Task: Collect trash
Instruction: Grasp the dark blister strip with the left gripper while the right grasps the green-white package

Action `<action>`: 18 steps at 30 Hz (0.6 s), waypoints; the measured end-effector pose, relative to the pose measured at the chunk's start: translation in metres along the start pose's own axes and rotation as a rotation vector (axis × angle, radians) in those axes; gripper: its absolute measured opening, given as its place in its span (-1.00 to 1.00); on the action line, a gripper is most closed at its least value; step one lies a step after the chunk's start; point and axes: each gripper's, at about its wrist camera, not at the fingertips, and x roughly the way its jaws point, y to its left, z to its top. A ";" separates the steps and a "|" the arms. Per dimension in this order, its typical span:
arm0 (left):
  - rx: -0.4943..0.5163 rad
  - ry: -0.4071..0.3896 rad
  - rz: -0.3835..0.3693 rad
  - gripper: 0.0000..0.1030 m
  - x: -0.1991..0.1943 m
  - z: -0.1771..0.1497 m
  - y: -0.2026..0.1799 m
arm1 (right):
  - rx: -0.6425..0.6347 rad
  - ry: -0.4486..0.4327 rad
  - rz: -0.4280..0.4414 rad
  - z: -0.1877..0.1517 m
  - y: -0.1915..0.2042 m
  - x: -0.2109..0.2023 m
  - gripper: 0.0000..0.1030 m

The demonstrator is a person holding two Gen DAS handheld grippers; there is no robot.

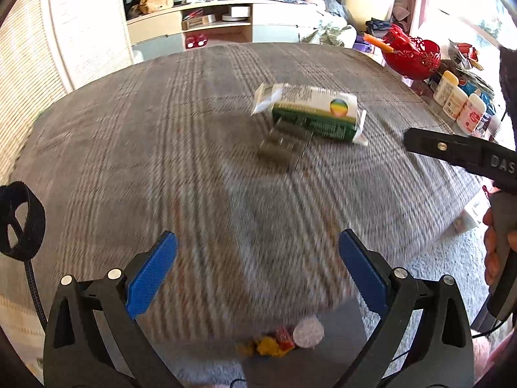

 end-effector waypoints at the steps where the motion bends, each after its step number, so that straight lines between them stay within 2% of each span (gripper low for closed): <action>1: 0.004 0.002 0.000 0.84 0.004 0.004 -0.001 | -0.011 0.002 0.005 0.005 0.002 0.004 0.79; 7: 0.030 0.001 -0.006 0.84 0.029 0.030 -0.005 | -0.081 0.006 0.022 0.034 0.016 0.038 0.73; 10: 0.041 -0.001 -0.015 0.84 0.038 0.039 -0.006 | -0.079 0.022 0.022 0.042 0.016 0.055 0.72; 15: 0.047 0.010 -0.023 0.83 0.056 0.048 -0.004 | -0.084 0.039 0.069 0.049 0.018 0.072 0.72; 17: 0.052 0.014 -0.026 0.82 0.059 0.048 -0.005 | -0.085 0.051 0.086 0.050 0.020 0.078 0.66; 18: 0.056 0.014 -0.027 0.80 0.061 0.049 -0.005 | -0.087 0.057 0.091 0.050 0.021 0.081 0.54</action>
